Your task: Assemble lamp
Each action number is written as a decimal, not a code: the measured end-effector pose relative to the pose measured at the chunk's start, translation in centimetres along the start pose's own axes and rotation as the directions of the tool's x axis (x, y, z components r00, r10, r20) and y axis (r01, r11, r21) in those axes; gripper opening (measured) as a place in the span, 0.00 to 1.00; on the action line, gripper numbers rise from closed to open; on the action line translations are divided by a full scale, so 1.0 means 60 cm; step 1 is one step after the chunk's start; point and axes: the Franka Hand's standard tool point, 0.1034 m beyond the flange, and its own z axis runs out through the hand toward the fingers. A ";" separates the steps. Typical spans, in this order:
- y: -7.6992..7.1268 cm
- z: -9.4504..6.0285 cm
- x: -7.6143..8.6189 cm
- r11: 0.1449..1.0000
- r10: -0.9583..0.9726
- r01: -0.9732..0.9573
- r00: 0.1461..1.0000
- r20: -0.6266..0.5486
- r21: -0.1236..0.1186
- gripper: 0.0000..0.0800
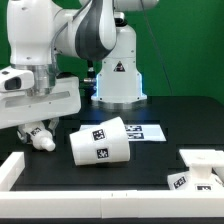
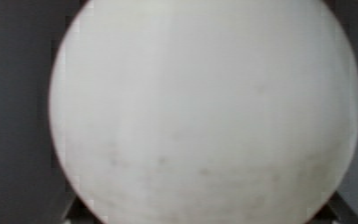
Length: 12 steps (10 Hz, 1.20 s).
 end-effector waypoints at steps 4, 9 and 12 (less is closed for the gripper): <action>-0.034 -0.043 0.046 0.998 -0.043 0.041 0.998 -0.044 -0.037 0.52; -0.040 -0.069 0.046 0.968 0.238 -0.244 0.967 -0.093 -0.053 0.53; -0.042 -0.102 0.047 0.986 0.146 -0.154 0.983 -0.111 -0.069 0.53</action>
Offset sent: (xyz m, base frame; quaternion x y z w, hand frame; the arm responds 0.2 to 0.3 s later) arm 0.0063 0.0364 0.0255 -0.0381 0.0051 -0.0273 0.9989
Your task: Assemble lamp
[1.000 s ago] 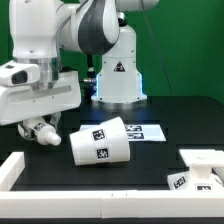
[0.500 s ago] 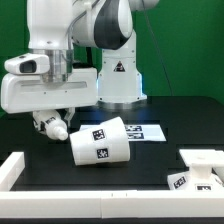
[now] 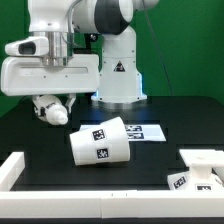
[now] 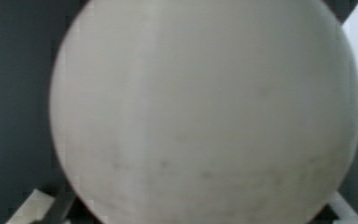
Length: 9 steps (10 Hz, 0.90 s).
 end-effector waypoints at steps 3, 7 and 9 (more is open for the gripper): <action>-0.053 -0.025 0.044 0.929 -0.371 0.371 0.928 -0.022 -0.008 0.53; -0.058 -0.029 0.050 0.806 -0.591 0.591 0.806 -0.003 -0.013 0.53; -0.121 -0.073 0.113 0.562 -0.827 0.825 0.562 -0.014 -0.053 0.53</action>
Offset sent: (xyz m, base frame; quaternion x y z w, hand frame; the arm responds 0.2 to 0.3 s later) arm 0.0000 0.0000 0.0000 0.0000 0.0000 -0.1938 0.9810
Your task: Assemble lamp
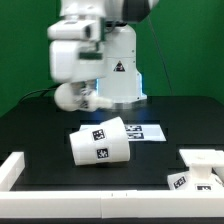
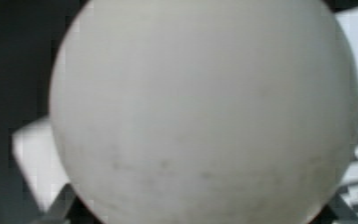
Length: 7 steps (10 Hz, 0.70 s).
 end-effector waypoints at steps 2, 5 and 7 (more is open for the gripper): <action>0.015 -0.015 0.060 0.953 -0.302 0.303 0.953 -0.021 0.014 0.53; 0.006 -0.015 0.038 0.916 -0.401 0.400 0.915 -0.046 -0.041 0.53; 0.007 -0.017 0.075 0.813 -0.582 0.579 0.811 -0.064 -0.058 0.53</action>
Offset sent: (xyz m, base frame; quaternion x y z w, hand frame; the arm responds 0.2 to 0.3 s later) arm 0.0000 0.0000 0.0000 0.0000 0.0000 -0.1296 0.9916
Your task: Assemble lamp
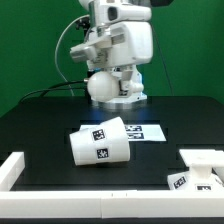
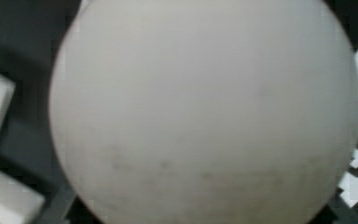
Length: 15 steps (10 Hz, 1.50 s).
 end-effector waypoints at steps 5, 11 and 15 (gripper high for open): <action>0.101 0.112 0.065 0.884 -0.466 0.467 0.884 -0.046 0.001 0.53; 0.079 0.132 0.058 0.697 -0.714 0.716 0.698 -0.053 0.045 0.53; 0.117 0.197 0.126 0.597 -0.801 0.802 0.595 -0.073 -0.010 0.53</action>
Offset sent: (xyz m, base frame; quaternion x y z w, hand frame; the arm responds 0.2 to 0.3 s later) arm 0.0431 0.0687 -0.0383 -0.0377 -0.0075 -0.2104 0.9768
